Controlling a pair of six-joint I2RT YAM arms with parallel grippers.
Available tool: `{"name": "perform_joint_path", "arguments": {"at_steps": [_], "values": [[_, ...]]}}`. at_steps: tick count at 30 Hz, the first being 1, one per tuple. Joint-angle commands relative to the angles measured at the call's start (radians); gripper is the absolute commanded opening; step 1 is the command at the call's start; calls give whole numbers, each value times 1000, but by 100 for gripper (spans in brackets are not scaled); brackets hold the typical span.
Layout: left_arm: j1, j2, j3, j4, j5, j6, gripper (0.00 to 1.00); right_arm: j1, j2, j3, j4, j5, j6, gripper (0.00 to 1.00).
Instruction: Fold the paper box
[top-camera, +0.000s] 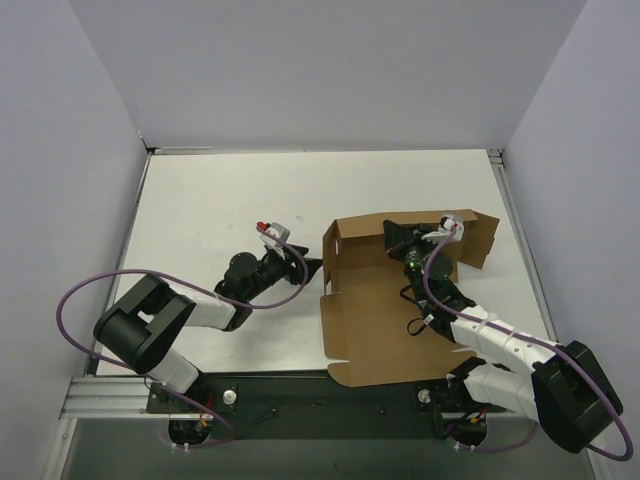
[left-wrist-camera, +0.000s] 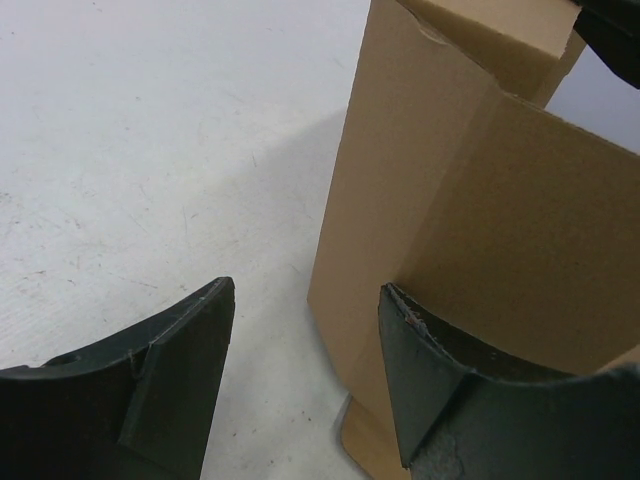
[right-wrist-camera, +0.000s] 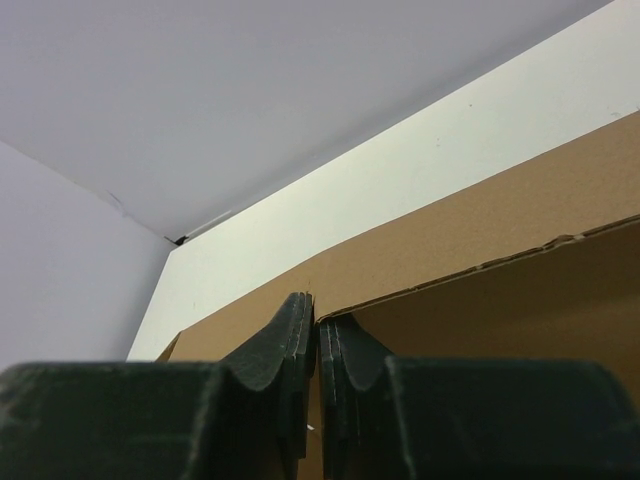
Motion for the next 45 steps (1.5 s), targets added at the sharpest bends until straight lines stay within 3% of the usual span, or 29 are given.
{"name": "perform_joint_path", "arguments": {"at_steps": [1,18,28,45], "values": [[-15,48,65,65,27,35,69,-3,-12,-17,-47,26,-60,0],[-113,138,159,23,-79,163,69,-2,-98,-62,-153,65,-58,0],[-145,166,217,20,-62,197,70,-2,-138,-39,-254,111,-27,0],[-200,209,277,11,-101,266,71,0,-158,-36,-270,108,-20,0]]}}
